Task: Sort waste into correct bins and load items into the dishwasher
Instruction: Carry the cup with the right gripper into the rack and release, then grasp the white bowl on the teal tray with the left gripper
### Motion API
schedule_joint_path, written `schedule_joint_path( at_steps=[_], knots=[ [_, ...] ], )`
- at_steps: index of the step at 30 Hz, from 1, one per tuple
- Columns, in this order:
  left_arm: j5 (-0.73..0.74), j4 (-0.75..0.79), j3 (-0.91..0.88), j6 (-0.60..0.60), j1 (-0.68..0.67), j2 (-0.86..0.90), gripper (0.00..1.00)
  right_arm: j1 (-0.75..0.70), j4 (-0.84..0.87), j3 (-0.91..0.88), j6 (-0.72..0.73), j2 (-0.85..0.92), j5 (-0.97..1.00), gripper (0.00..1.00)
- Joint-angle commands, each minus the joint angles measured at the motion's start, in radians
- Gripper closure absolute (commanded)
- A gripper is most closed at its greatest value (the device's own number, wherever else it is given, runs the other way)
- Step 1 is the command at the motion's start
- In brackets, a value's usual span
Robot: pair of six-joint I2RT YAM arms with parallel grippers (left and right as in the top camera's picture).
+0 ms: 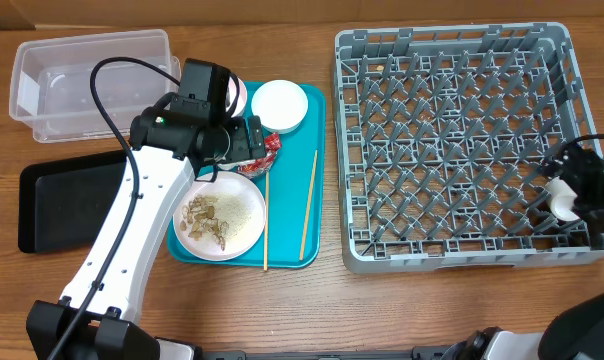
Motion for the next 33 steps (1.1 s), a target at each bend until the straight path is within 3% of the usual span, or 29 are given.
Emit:
schedule_joint_path(
  at_steps=[1, 5, 11, 28, 33],
  knots=[
    [0.002, 0.067, 0.015, 0.027, -0.001, -0.015, 0.00, 0.113, -0.004, 0.021, -0.084, -0.114, -0.134, 0.02],
    [0.074, 0.250, 0.015, 0.039, -0.013, -0.010, 0.02, 0.268, -0.004, 0.021, -0.106, -0.174, -0.137, 0.00],
    [0.024, 0.452, 0.015, 0.095, -0.085, 0.056, 0.03, 0.412, -0.011, 0.021, -0.106, -0.182, -0.137, 0.00],
    [0.014, 0.661, 0.015, 0.108, -0.156, 0.392, 0.21, 0.434, -0.021, 0.021, -0.106, -0.182, -0.136, 0.00],
    [0.042, 0.690, 0.015, 0.095, -0.171, 0.450, 0.21, 0.434, -0.026, 0.021, -0.106, -0.182, -0.136, 0.00]
  ],
)
